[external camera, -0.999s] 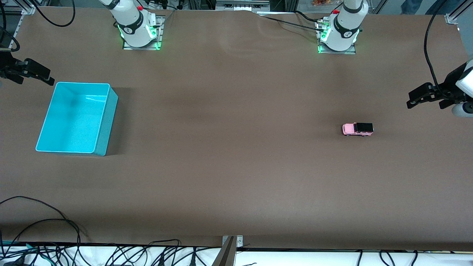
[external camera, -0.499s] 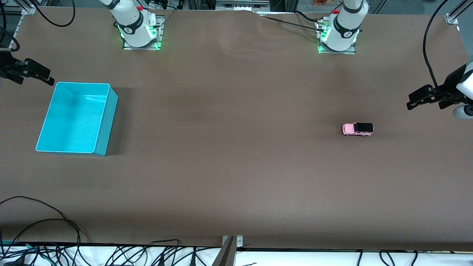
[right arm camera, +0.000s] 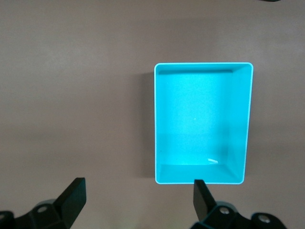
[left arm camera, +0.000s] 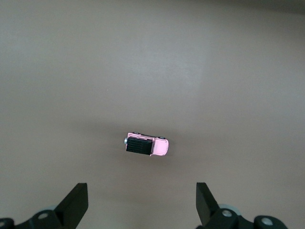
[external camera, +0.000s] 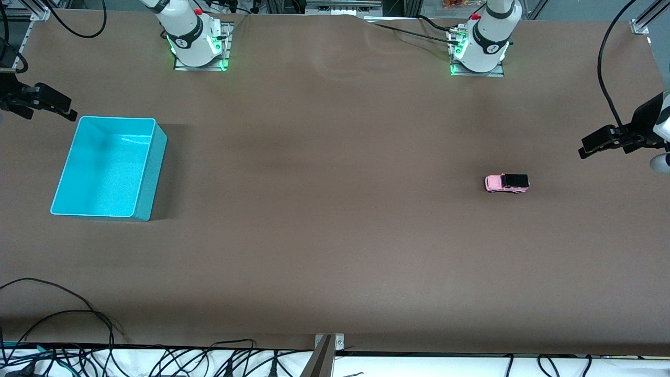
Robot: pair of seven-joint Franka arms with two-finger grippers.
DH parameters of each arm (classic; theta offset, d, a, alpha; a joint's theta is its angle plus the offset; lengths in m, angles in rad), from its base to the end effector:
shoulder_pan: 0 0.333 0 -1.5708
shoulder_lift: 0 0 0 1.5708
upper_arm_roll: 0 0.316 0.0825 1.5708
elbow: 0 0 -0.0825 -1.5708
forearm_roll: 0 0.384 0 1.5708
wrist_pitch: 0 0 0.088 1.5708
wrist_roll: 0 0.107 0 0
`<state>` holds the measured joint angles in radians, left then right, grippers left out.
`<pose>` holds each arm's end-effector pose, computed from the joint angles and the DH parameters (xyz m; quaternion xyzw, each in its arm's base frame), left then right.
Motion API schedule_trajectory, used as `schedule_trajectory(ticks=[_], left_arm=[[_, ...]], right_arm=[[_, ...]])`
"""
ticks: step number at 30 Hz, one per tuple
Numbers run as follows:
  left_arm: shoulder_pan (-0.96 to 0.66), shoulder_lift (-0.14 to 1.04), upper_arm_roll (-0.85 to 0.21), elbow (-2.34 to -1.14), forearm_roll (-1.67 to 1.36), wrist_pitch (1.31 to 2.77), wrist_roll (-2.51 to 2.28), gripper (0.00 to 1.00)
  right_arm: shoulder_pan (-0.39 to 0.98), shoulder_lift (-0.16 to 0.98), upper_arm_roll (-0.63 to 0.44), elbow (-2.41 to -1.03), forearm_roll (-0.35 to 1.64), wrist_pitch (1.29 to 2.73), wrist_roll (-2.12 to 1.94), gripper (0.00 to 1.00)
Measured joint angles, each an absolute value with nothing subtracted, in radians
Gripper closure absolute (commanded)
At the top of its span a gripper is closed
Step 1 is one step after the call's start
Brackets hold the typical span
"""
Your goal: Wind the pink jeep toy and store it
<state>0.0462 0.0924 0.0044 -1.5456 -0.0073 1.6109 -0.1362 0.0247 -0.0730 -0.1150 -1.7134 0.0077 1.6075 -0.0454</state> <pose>0.5843 0.0287 0.5872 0.9955 0.0934 -0.0137 0.0029 0.5303 -0.0493 0.5997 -0.9996 0.0224 0.0161 0.0091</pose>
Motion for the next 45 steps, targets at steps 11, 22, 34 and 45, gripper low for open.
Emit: schedule_trajectory(ticks=[11, 22, 34, 45], left_arm=[[0.048, 0.109, 0.003, -1.547, -0.007, 1.611, -0.503, 0.0], [0.048, 0.151, 0.003, -1.561, -0.007, 1.61, -0.869, 0.0], [0.048, 0.157, 0.003, -1.684, -0.007, 1.622, -1.196, 0.0], [0.048, 0.157, 0.003, -1.886, -0.007, 1.854, -1.457, 0.0]], right_arm=[[0.025, -0.073, -0.115, -1.713, 0.008, 1.607, -0.045, 0.0], [0.025, -0.073, -0.115, -1.713, 0.008, 1.607, -0.045, 0.0], [0.025, -0.073, -0.115, -1.713, 0.008, 1.607, -0.045, 0.0], [0.025, -0.073, -0.115, -1.713, 0.008, 1.607, -0.045, 0.0]])
